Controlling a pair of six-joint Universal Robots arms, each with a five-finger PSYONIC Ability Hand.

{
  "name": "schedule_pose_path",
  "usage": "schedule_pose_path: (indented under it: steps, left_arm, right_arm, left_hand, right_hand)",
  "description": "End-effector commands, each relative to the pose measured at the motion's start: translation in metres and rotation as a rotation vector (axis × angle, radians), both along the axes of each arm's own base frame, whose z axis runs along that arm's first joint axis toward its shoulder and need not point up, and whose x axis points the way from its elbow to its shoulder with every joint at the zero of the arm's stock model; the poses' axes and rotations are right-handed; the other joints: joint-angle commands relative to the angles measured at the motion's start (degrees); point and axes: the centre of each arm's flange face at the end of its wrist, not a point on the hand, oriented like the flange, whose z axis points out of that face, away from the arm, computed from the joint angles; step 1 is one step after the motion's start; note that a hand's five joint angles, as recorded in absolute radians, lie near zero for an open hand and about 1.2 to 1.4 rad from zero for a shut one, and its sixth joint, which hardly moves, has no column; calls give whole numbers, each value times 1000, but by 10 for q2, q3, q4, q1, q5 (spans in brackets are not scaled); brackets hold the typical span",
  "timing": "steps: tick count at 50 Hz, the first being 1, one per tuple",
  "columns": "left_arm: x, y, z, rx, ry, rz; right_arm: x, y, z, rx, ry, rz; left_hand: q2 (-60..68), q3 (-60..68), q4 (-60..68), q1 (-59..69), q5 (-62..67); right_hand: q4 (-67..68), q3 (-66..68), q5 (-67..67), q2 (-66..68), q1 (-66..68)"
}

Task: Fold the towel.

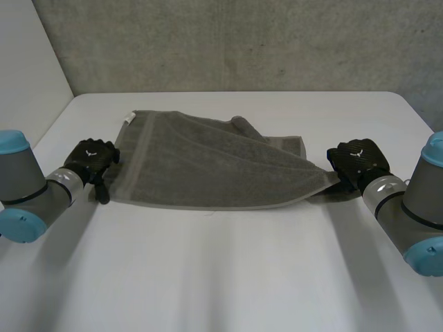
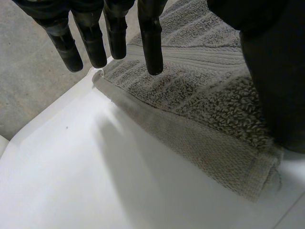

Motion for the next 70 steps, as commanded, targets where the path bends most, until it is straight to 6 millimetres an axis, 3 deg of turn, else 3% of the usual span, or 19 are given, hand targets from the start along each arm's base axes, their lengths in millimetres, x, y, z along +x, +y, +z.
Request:
schedule_pose_path:
  steps: [1,17,20,24,26,33,45,48,53,55,56,57,58,59,60,61,62,66,70]
  left_arm:
    - [0,0,-1,2,0,-1]
    - [-2,1,0,10,15,0]
    - [-2,1,1,23,46,6]
    - [-3,2,3,40,95,16]
    - [-3,1,5,41,111,21]
    - [-3,1,19,17,139,25]
    - [-2,5,18,31,137,31]
    - [-2,6,31,6,139,29]
    - [2,13,62,-52,144,28]
    - [5,18,90,-107,162,39]
    - [5,18,90,-107,163,39]
    - [9,21,108,-137,193,51]
    - [11,26,129,-169,236,61]
    - [11,26,129,-169,236,61]
    - [12,31,150,-203,288,66]
    - [13,37,171,-237,338,67]
    - [13,37,171,-237,339,66]
    - [14,55,225,-340,453,50]
    - [18,69,253,-384,483,48]
  right_arm:
    - [0,0,0,0,0,-1]
    - [0,0,-1,1,1,1]
    - [0,0,0,0,1,3]
    - [0,0,0,1,1,3]
    - [0,0,-1,3,2,1]
    - [0,1,0,3,2,1]
    - [0,2,1,3,1,1]
    - [0,1,9,-13,-5,1]
    - [1,5,46,-88,-28,7]
    - [0,12,90,-170,-51,12]
    - [0,12,91,-170,-51,12]
    - [-1,17,113,-203,-63,14]
    - [-1,17,113,-204,-63,14]
    - [-2,23,135,-232,-71,17]
    - [-3,28,154,-256,-77,21]
    - [-3,28,154,-257,-78,21]
    - [-4,34,174,-280,-84,30]
    - [-2,43,205,-302,-87,73]
    - [1,51,230,-315,-92,106]
  left_hand:
    - [2,0,-3,-3,31]
    - [170,169,166,165,199]
    - [279,278,275,274,308]
    - [613,612,609,608,642]
    - [644,642,640,639,673]
    - [644,643,640,639,673]
    - [644,643,640,639,673]
    - [644,643,640,639,673]
    - [644,643,640,639,673]
    - [644,643,640,639,673]
    - [644,643,640,639,673]
    - [644,643,640,639,673]
    - [644,643,640,639,673]
    - [644,643,640,639,673]
    - [644,643,640,639,673]
    - [644,643,640,639,673]
    - [644,643,640,639,673]
    - [644,643,640,639,673]
    - [644,643,640,639,673]
  right_hand:
    - [31,39,29,40,38]
    - [31,39,29,40,38]
    - [31,39,29,40,38]
    - [31,39,29,40,38]
    - [31,39,29,40,38]
    - [31,39,29,40,38]
    - [31,39,29,40,38]
    - [31,39,29,40,38]
    - [31,39,29,40,38]
    - [31,39,29,40,38]
    - [31,39,29,40,38]
    - [31,39,29,40,38]
    - [31,39,29,40,38]
    - [31,39,29,40,38]
    - [31,39,29,40,38]
    - [31,39,29,40,38]
    - [31,39,29,40,38]
    - [31,39,29,40,38]
    - [31,39,29,40,38]
